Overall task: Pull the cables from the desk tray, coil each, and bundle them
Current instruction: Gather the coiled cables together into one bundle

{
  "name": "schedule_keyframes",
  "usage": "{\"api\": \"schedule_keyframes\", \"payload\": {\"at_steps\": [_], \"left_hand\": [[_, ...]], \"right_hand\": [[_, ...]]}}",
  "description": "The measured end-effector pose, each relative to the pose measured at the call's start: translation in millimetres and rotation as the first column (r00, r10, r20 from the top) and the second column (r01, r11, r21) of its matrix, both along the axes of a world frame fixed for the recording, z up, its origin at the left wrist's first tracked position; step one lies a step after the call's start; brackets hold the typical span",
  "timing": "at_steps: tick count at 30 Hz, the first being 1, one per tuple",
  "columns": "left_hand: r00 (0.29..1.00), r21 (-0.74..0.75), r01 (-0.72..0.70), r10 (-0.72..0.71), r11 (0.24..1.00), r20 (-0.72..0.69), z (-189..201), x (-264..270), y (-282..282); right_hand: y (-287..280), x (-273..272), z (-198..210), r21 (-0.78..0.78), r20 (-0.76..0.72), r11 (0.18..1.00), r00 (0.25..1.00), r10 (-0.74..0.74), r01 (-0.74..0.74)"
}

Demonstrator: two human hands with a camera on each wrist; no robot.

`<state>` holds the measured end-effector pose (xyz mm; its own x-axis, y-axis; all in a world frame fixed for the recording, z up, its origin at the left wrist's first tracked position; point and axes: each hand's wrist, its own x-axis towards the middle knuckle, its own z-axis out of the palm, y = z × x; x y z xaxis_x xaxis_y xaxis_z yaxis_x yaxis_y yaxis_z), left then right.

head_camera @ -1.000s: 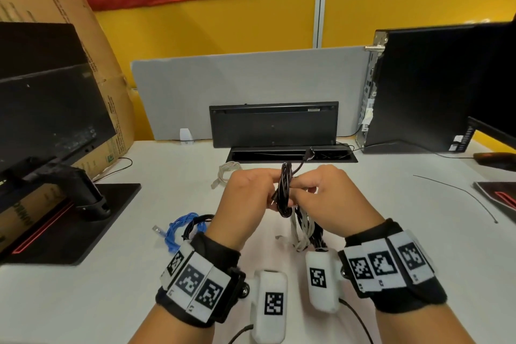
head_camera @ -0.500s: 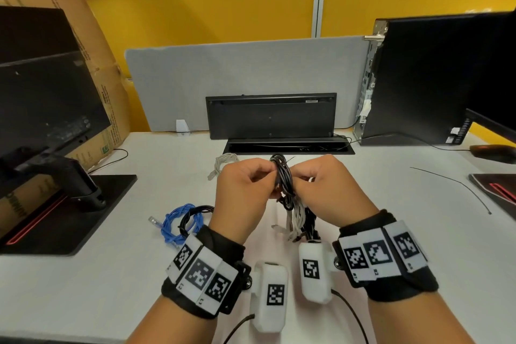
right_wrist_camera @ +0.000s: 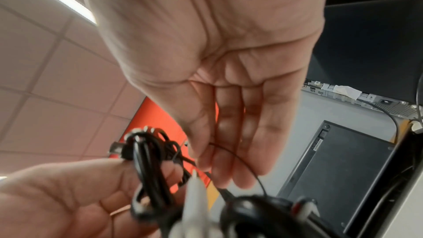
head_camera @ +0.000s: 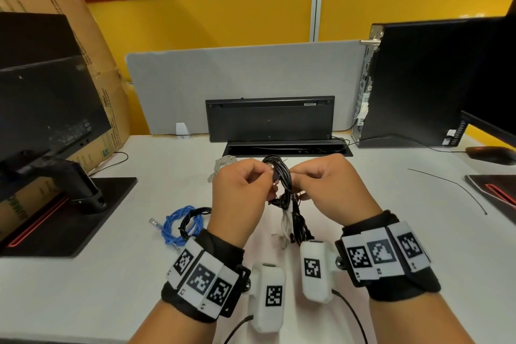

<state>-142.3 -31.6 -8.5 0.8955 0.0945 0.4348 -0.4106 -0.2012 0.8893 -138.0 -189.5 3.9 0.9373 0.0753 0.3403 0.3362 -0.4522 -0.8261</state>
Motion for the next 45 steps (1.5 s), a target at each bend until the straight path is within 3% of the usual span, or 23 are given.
{"api": "schedule_keyframes", "payload": {"at_steps": [7, 11, 17, 21, 28, 45], "left_hand": [[0.999, 0.076, -0.013, 0.010, 0.997, 0.043, 0.5, -2.5, 0.9], [0.999, 0.081, -0.021, 0.017, 0.997, 0.046, 3.9, -0.8, 4.0], [0.993, 0.204, -0.058, 0.035, 0.977, 0.113, 4.9, -2.6, 3.6], [0.996, 0.178, -0.040, 0.025, 0.983, 0.089, 6.3, -1.2, 2.0], [1.000, -0.014, -0.014, 0.014, 1.000, 0.010, 5.5, 2.3, 5.3], [0.998, -0.091, 0.057, -0.058, 0.994, -0.010, 10.4, 0.1, -3.7]], "right_hand": [[-3.6, 1.2, -3.6, 0.106, 0.058, 0.988, 0.992, -0.115, 0.108], [-7.1, 5.1, -7.8, 0.275, 0.008, 0.953, 0.990, -0.139, 0.131], [-6.7, 9.4, -14.8, 0.346, -0.072, 0.930, 0.992, -0.106, 0.125], [-5.7, 8.2, -15.2, 0.340, -0.034, 0.936, 0.996, -0.084, 0.090], [-8.3, 5.8, -11.4, 0.370, 0.051, 0.928, 0.996, -0.072, 0.048], [4.6, -2.2, -6.7, 0.161, 0.109, 0.987, 0.994, 0.002, -0.020]]}}
